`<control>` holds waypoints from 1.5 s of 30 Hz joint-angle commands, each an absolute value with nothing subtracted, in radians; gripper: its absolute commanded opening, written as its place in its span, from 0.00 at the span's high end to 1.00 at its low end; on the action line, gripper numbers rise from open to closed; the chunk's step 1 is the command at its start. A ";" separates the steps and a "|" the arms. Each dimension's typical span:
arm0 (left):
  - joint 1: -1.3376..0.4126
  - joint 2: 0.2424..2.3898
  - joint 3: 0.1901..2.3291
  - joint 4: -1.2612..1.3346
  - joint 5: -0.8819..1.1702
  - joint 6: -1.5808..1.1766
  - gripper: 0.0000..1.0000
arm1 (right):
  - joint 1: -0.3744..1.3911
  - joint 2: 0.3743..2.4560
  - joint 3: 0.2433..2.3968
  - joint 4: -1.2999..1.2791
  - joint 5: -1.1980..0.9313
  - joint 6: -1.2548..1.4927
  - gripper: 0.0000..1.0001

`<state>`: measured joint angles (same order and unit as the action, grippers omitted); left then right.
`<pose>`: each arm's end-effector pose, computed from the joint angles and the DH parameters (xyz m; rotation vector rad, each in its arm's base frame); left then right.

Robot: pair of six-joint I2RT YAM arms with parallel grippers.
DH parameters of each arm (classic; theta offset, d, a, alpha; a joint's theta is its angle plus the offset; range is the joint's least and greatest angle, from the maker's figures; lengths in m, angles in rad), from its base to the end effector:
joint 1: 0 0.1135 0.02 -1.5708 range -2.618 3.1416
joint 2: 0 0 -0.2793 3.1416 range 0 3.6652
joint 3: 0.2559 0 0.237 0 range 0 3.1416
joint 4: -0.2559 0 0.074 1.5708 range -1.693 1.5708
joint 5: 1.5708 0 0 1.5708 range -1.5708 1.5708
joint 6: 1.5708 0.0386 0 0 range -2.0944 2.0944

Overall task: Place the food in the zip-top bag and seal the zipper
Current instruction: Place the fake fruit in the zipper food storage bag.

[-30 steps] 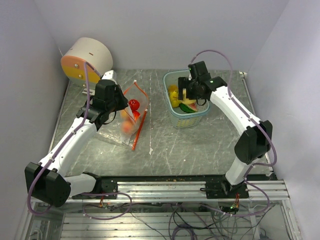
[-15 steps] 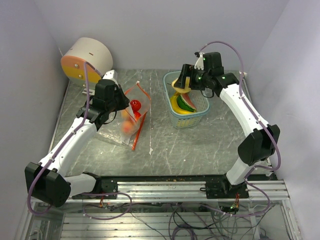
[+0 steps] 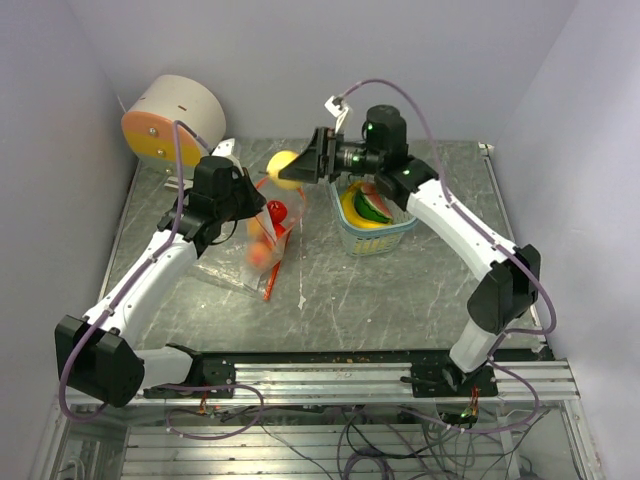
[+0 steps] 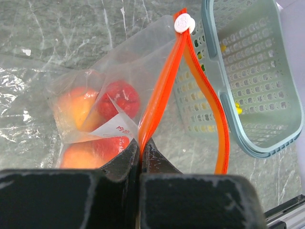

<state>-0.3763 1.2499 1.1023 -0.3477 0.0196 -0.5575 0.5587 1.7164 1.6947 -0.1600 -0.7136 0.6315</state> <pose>0.2476 -0.0987 0.3506 -0.1795 2.1125 -0.5877 0.3195 0.2295 0.4262 -0.5117 1.8882 1.4492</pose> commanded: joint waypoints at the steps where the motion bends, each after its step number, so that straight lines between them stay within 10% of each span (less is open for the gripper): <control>1: -0.370 1.246 1.145 -0.303 0.052 -0.561 0.93 | 0.578 1.744 1.587 0.008 -0.779 0.768 0.66; 18: -0.370 1.218 1.174 -0.313 0.047 -0.588 0.93 | 0.594 1.879 1.750 -0.579 -0.341 0.549 0.62; 29: -0.370 1.253 1.184 -0.268 0.078 -0.601 0.93 | 0.717 2.051 2.060 -0.876 -0.055 0.426 0.45; 35: -0.370 1.254 1.154 -0.252 0.085 -0.609 0.93 | 0.723 2.010 2.073 -0.806 -0.122 0.406 0.02; 45: -0.370 1.261 1.080 -0.215 0.092 -0.616 0.93 | 0.701 1.915 2.154 -0.803 0.047 0.463 0.00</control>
<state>-0.3763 1.2568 1.1099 -0.2821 0.0574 -0.6033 0.7246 1.9751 2.0815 -0.8143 -0.0589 0.4103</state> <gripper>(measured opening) 0.073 0.999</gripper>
